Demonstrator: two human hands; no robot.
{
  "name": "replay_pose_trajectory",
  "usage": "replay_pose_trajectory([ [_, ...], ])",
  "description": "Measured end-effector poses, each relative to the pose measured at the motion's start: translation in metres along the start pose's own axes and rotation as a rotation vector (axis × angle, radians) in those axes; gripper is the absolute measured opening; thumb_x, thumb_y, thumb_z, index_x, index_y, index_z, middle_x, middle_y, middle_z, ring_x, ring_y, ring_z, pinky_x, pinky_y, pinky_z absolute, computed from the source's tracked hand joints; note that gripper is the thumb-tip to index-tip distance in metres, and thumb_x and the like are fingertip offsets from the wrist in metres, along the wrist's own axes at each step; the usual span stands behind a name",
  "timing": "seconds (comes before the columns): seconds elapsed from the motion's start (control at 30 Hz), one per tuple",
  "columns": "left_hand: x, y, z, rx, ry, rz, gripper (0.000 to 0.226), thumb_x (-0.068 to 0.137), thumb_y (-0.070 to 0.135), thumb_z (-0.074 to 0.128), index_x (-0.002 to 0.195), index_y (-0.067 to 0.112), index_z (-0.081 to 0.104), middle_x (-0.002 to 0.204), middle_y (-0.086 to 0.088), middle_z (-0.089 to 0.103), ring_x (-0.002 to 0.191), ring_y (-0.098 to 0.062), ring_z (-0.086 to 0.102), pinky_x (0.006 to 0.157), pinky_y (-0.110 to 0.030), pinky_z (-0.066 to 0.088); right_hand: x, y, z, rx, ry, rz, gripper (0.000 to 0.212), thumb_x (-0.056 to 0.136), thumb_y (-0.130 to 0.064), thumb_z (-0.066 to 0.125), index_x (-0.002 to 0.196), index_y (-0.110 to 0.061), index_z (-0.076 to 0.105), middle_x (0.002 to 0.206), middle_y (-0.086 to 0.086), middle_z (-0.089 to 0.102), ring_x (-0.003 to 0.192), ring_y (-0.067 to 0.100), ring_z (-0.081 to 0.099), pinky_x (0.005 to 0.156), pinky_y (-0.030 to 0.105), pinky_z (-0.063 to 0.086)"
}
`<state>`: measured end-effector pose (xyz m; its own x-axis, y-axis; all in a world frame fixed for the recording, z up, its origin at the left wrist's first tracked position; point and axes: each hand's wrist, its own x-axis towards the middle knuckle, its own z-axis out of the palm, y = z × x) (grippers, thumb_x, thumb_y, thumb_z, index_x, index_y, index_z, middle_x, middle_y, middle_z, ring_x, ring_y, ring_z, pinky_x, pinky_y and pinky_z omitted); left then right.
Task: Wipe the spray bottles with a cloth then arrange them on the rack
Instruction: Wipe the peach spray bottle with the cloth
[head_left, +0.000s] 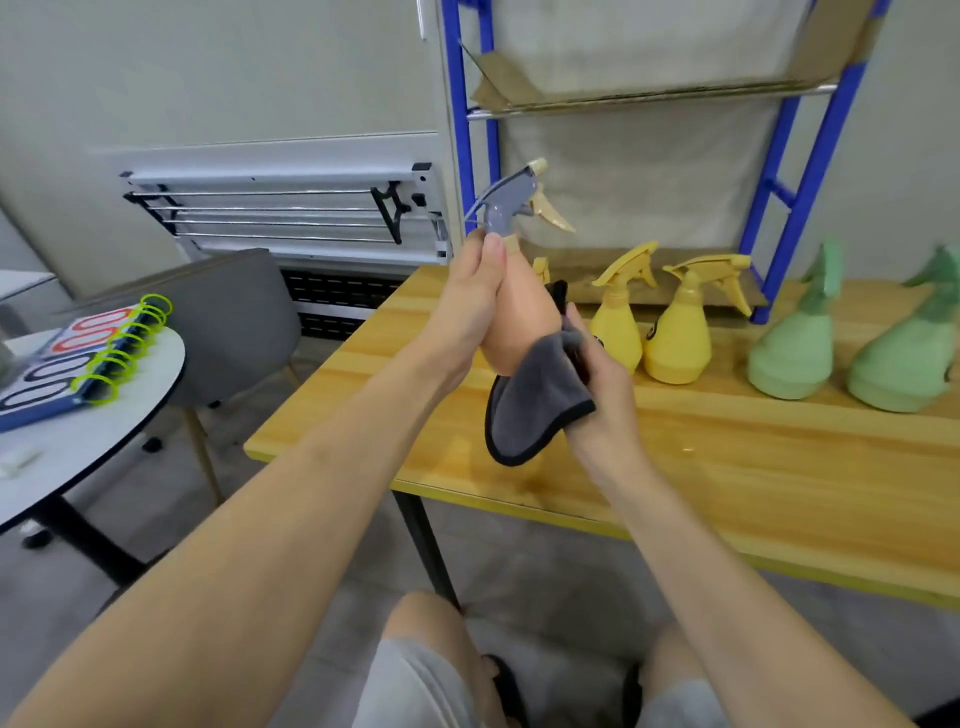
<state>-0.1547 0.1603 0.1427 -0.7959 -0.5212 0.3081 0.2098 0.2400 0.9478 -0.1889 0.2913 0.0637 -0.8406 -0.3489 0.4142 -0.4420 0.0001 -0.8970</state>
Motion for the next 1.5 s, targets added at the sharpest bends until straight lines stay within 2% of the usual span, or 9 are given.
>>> replay_pose_trajectory([
  [0.1,0.005,-0.008,0.002,0.155,-0.047,-0.005,0.045,0.106,0.048,0.038,0.141,0.023,0.05,0.135,-0.007,0.06,0.124,-0.022,0.058,0.109,-0.047,0.047,-0.004,0.001,-0.006,-0.016,-0.053,-0.192,0.052,0.098,0.002,0.06,0.142,-0.027,0.058,0.139,-0.011,0.061,0.132,0.005,0.054,0.115,0.027,0.041],
  [0.23,-0.001,-0.027,-0.001,0.126,0.049,-0.07,0.033,0.109,0.039,0.038,0.129,0.02,0.057,0.123,-0.003,0.066,0.117,-0.02,0.062,0.108,-0.05,0.047,0.013,-0.003,-0.016,-0.266,-0.092,-0.24,0.045,0.097,-0.005,0.064,0.141,-0.016,0.062,0.125,-0.011,0.067,0.112,-0.001,0.06,0.098,0.01,0.043],
  [0.47,0.0,-0.035,-0.013,0.062,0.15,-0.068,0.036,0.11,0.035,0.034,0.136,0.019,0.054,0.126,-0.003,0.063,0.125,-0.025,0.057,0.103,-0.039,0.047,0.023,0.016,-0.032,-0.551,-0.073,0.197,0.023,0.088,-0.012,0.062,0.065,-0.016,0.063,0.064,0.002,0.056,0.071,0.027,0.053,0.06,0.03,0.036],
  [0.57,0.005,-0.031,-0.02,0.065,0.179,-0.07,0.043,0.11,0.038,0.035,0.142,0.014,0.049,0.133,-0.011,0.061,0.122,-0.027,0.058,0.1,-0.04,0.048,0.024,0.019,-0.038,-0.482,-0.025,0.268,0.042,0.087,-0.013,0.063,0.051,-0.016,0.042,0.05,0.001,0.04,0.055,0.023,0.041,0.048,0.031,0.026],
  [0.77,0.004,-0.023,-0.017,0.026,0.183,-0.025,0.026,0.112,0.032,0.035,0.11,0.019,0.057,0.096,0.006,0.059,0.091,-0.012,0.055,0.078,-0.029,0.044,0.021,0.005,-0.025,-0.077,0.068,0.21,0.032,0.093,-0.024,0.067,0.072,0.001,0.062,0.065,0.011,0.062,0.058,0.018,0.052,0.057,0.033,0.036],
  [1.03,0.002,-0.014,-0.005,-0.095,0.205,0.016,0.027,0.111,0.033,0.038,0.111,0.019,0.061,0.107,-0.003,0.066,0.099,-0.016,0.061,0.102,-0.048,0.05,-0.002,-0.011,-0.003,0.184,0.018,0.032,0.019,0.102,-0.034,0.061,0.115,-0.029,0.073,0.123,-0.007,0.063,0.119,0.003,0.057,0.099,0.016,0.045],
  [1.17,-0.001,-0.008,0.0,-0.144,0.186,-0.007,0.031,0.11,0.034,0.039,0.121,0.016,0.061,0.118,-0.007,0.069,0.109,-0.024,0.065,0.105,-0.047,0.05,-0.01,-0.004,0.003,0.155,-0.053,-0.042,0.048,0.103,-0.03,0.06,0.151,-0.031,0.05,0.15,-0.018,0.053,0.139,-0.003,0.045,0.112,0.021,0.04],
  [1.33,-0.007,0.005,0.0,-0.356,0.12,-0.008,0.037,0.112,0.032,0.036,0.123,0.007,0.061,0.102,-0.006,0.071,0.088,-0.016,0.065,0.082,-0.035,0.055,-0.007,-0.005,-0.001,0.441,-0.059,0.266,0.038,0.11,-0.038,0.043,0.135,-0.021,0.065,0.123,-0.003,0.074,0.117,0.017,0.068,0.091,0.028,0.058],
  [1.5,-0.002,0.028,0.027,-0.334,0.058,0.066,0.038,0.112,0.031,0.035,0.122,0.001,0.056,0.093,-0.002,0.073,0.079,-0.012,0.068,0.074,-0.032,0.058,-0.028,-0.027,0.014,0.822,-0.094,0.603,0.035,0.106,-0.035,0.051,0.118,-0.008,0.07,0.113,0.011,0.077,0.108,0.029,0.073,0.095,0.048,0.057],
])
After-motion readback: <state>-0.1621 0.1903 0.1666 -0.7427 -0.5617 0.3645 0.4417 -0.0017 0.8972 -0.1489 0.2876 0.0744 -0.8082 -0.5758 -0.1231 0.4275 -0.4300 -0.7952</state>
